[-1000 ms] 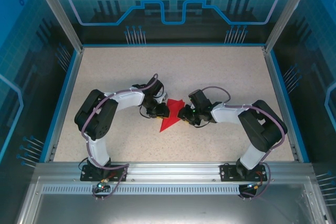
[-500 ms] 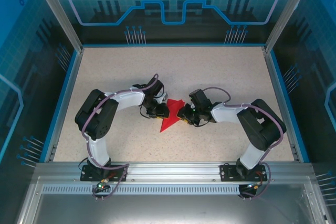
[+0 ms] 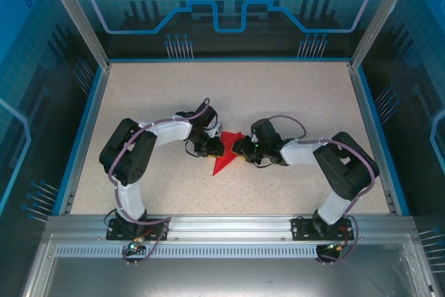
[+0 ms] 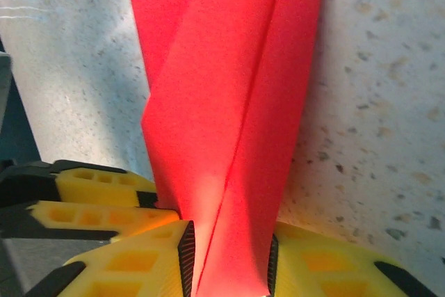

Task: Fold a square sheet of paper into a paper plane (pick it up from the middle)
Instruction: Turn over the paper at the center of the table.

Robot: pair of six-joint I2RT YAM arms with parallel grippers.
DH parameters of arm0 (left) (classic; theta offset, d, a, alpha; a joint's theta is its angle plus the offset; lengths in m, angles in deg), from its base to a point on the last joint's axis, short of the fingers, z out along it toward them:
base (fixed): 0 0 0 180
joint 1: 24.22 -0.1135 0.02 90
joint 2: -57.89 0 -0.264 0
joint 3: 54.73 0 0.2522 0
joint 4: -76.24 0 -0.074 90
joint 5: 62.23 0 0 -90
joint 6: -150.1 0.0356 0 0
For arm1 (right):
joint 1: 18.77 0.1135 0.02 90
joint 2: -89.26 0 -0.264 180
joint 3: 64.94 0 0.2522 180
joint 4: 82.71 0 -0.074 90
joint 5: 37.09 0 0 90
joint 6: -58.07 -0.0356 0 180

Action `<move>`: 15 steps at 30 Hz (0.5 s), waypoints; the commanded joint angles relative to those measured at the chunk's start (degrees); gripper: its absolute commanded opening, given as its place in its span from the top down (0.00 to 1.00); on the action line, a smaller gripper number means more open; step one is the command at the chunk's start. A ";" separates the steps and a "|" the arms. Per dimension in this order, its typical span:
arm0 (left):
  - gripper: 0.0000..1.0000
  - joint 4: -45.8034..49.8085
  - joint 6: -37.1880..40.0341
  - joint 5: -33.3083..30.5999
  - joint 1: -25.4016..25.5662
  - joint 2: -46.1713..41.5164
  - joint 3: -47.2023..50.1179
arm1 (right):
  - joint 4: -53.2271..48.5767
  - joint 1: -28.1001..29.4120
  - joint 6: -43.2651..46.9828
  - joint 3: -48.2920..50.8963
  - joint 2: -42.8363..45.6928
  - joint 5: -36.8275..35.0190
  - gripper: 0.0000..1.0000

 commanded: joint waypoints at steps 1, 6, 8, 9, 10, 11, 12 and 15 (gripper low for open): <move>0.75 0.95 -0.30 1.85 0.53 -0.91 0.22 | 3.91 0.65 -0.10 1.22 -0.39 -0.24 0.67; 0.75 -0.03 -1.32 2.63 0.54 -1.59 0.93 | 4.60 0.81 0.19 0.88 -1.97 0.09 0.66; 0.75 -0.56 -1.82 2.88 0.51 -2.04 1.36 | 5.97 1.04 0.55 0.60 -2.61 0.82 0.66; 0.75 -0.80 -2.06 3.08 0.54 -2.22 1.55 | 6.74 1.08 0.94 0.23 -3.18 1.33 0.67; 0.75 -0.93 -2.23 3.37 0.54 -2.32 1.64 | 7.35 1.22 1.31 -0.07 -3.56 1.79 0.67; 0.75 -1.17 -2.49 3.60 0.53 -2.43 1.73 | 7.32 1.35 1.61 -0.67 -3.97 2.04 0.69; 0.75 -1.38 -2.61 3.84 0.54 -2.58 1.82 | 7.37 1.49 1.74 -1.16 -4.17 1.92 0.70; 0.75 -1.62 -2.93 4.13 0.52 -2.90 1.99 | 7.47 1.79 2.48 -2.14 -4.45 1.82 0.72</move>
